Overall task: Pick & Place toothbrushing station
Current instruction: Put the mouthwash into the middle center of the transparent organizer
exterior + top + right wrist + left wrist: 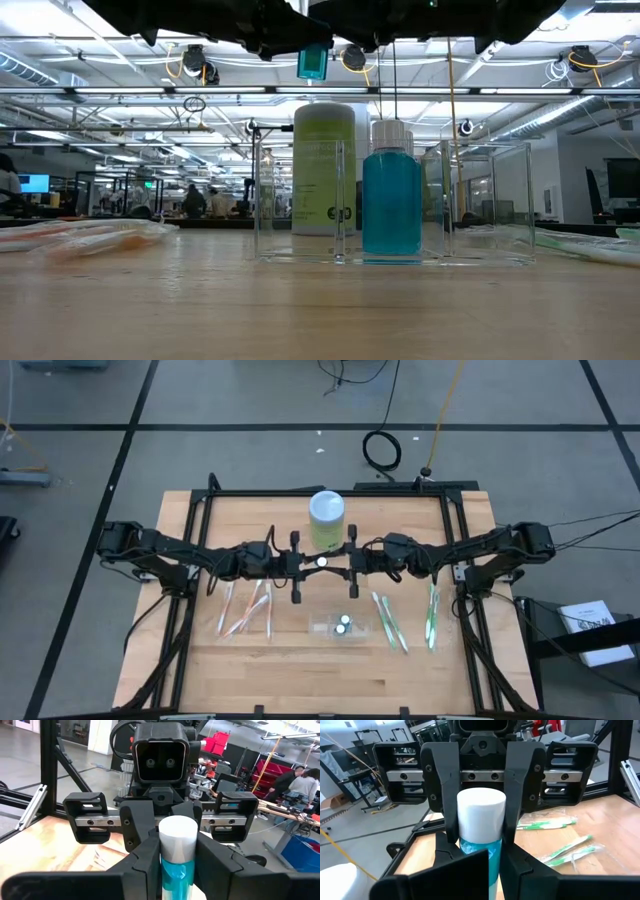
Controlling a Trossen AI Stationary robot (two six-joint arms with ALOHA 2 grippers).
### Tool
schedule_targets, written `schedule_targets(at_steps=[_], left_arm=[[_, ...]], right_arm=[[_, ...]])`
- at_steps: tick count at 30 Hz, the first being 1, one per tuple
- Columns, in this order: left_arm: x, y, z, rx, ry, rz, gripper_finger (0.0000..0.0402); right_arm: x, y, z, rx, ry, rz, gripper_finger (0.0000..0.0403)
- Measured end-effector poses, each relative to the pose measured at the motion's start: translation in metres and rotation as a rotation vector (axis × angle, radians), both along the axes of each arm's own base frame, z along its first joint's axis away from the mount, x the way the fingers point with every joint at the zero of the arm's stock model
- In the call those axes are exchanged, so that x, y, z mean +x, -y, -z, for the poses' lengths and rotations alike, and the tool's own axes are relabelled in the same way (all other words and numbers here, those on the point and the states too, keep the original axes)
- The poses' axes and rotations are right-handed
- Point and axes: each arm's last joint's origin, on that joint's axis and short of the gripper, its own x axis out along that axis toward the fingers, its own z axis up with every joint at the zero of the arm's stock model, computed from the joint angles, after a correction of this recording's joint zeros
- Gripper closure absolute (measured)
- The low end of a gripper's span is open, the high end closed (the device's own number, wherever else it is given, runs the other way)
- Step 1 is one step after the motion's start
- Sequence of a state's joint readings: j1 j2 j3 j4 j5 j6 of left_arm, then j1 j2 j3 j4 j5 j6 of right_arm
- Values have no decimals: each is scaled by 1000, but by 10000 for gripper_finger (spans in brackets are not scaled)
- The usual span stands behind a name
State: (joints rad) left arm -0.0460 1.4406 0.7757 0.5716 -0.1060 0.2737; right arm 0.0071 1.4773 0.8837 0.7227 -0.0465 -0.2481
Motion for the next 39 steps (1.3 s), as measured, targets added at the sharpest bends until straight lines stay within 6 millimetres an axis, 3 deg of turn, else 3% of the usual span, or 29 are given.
schedule_targets(at_steps=[5, 17, 20, 25, 39], left_arm=[[0, 0, 1, 1, -10, -5, 401], [0, -3, 4, -23, -32, -23, 401], [0, -5, 4, -45, -34, -32, 401], [0, -9, 6, -79, -50, -47, 401], [4, -9, 17, -123, -96, -51, 401]], right_arm=[[1, 0, 0, 8, -28, 17, 281], [9, 0, -61, -30, -493, 100, 265], [12, 1, -69, -57, -616, 161, 265], [19, -5, -78, -71, -670, 148, 258], [37, -8, -55, -125, -757, 133, 258]])
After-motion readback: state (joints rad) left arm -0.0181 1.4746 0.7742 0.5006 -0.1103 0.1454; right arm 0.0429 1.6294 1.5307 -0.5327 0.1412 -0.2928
